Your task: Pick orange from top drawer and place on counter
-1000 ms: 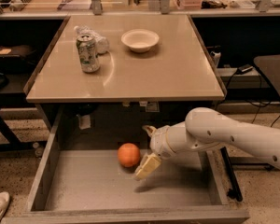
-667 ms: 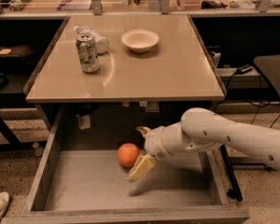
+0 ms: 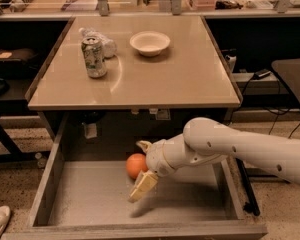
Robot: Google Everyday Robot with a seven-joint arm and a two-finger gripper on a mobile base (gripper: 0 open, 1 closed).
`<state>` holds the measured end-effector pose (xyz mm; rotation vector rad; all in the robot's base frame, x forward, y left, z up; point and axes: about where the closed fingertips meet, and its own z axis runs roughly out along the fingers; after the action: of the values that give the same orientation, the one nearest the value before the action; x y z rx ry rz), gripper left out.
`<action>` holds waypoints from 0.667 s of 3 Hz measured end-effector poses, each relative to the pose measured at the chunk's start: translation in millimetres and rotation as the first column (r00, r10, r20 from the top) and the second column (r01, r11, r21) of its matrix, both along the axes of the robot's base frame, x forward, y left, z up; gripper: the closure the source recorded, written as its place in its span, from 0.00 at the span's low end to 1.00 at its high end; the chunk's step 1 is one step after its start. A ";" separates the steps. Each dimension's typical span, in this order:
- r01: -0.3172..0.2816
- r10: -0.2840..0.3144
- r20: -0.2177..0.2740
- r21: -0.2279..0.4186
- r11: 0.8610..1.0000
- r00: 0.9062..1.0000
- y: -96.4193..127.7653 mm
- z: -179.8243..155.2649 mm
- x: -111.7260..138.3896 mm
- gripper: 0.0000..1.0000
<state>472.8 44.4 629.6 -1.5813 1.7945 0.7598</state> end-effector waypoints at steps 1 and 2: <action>-0.001 0.001 0.000 0.000 1.000 1.000 0.2 -0.1 -0.1 0.20; -0.001 0.001 0.000 0.000 1.000 1.000 0.3 -0.1 -0.1 0.43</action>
Offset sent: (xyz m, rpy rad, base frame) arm -0.0001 0.0002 -0.0001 0.0000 0.0002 0.0005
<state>472.6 44.6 629.5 -1.5819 1.7944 0.7603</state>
